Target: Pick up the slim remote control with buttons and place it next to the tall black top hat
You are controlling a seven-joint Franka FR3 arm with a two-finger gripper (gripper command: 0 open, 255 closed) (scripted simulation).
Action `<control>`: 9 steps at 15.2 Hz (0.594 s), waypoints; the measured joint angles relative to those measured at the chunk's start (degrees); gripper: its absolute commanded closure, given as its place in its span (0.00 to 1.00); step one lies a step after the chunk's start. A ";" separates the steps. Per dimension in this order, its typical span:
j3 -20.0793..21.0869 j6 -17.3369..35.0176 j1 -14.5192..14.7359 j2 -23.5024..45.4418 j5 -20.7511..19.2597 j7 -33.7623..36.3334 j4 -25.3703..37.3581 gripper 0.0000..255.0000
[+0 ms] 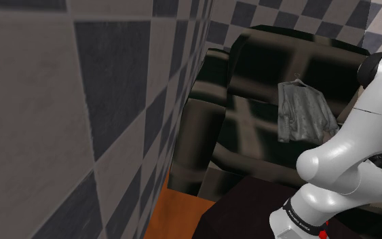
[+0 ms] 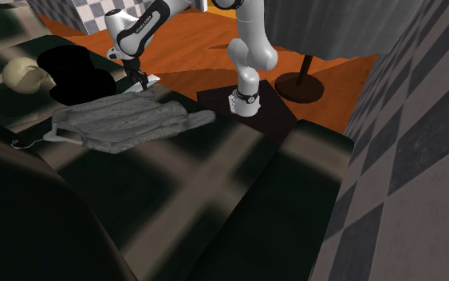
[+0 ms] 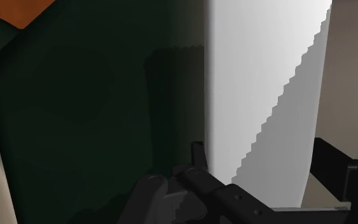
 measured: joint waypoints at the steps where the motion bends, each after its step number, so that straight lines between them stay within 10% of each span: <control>1: 0.02 0.02 -0.02 0.03 0.03 -0.02 0.00 1.00; 2: 0.03 0.03 -0.03 0.05 0.05 -0.03 0.00 1.00; 3: 0.03 0.04 -0.03 0.06 0.06 -0.04 0.01 0.00; 9: 0.03 0.04 -0.03 0.05 0.06 -0.04 0.01 0.00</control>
